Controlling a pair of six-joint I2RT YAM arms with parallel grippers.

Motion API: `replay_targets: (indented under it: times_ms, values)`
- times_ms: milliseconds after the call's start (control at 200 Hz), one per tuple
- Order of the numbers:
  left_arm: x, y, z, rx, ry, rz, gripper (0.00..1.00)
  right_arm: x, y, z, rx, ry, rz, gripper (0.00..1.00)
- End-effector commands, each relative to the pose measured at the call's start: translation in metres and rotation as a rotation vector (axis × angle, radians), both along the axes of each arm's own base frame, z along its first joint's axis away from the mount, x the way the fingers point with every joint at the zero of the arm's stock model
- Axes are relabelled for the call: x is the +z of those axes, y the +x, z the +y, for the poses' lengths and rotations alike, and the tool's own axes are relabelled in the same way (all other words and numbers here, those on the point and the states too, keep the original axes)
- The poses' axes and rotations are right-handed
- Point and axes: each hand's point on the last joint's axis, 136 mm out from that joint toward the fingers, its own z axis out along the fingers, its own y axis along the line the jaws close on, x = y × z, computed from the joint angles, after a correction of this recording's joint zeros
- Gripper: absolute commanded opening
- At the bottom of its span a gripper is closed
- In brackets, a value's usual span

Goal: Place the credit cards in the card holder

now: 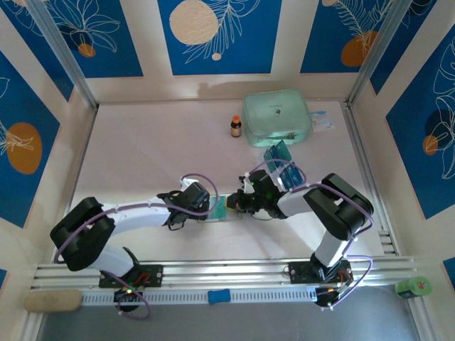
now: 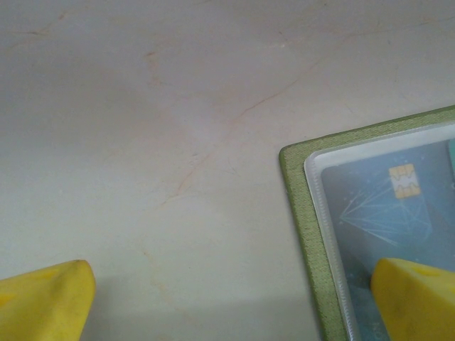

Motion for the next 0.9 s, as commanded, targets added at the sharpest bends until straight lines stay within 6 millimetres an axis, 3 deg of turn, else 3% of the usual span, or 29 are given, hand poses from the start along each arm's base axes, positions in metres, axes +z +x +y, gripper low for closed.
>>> replay_targets:
  times_ms: [0,120,270,405,690,895]
  values:
    - [-0.008,-0.006,0.013,0.02,0.038,0.022,1.0,-0.015,-0.01,0.002,0.048,-0.047,0.064,0.0]
    - [-0.006,-0.005,0.012,0.02,0.03,0.02,1.0,-0.02,-0.013,0.009,0.091,-0.068,0.104,0.0]
    - [0.001,-0.003,0.008,0.028,-0.004,0.007,1.0,-0.014,-0.018,0.011,0.17,-0.115,0.112,0.28]
    - [0.015,-0.001,0.008,0.051,-0.059,-0.023,1.0,0.005,-0.017,0.0,0.185,-0.177,0.051,0.37]
    - [0.034,0.003,0.025,0.12,-0.147,-0.06,1.0,0.033,-0.005,-0.003,0.2,-0.242,-0.03,0.35]
    - [0.023,-0.001,0.036,0.131,-0.114,-0.021,1.0,0.031,0.0,0.007,0.226,-0.28,-0.045,0.16]
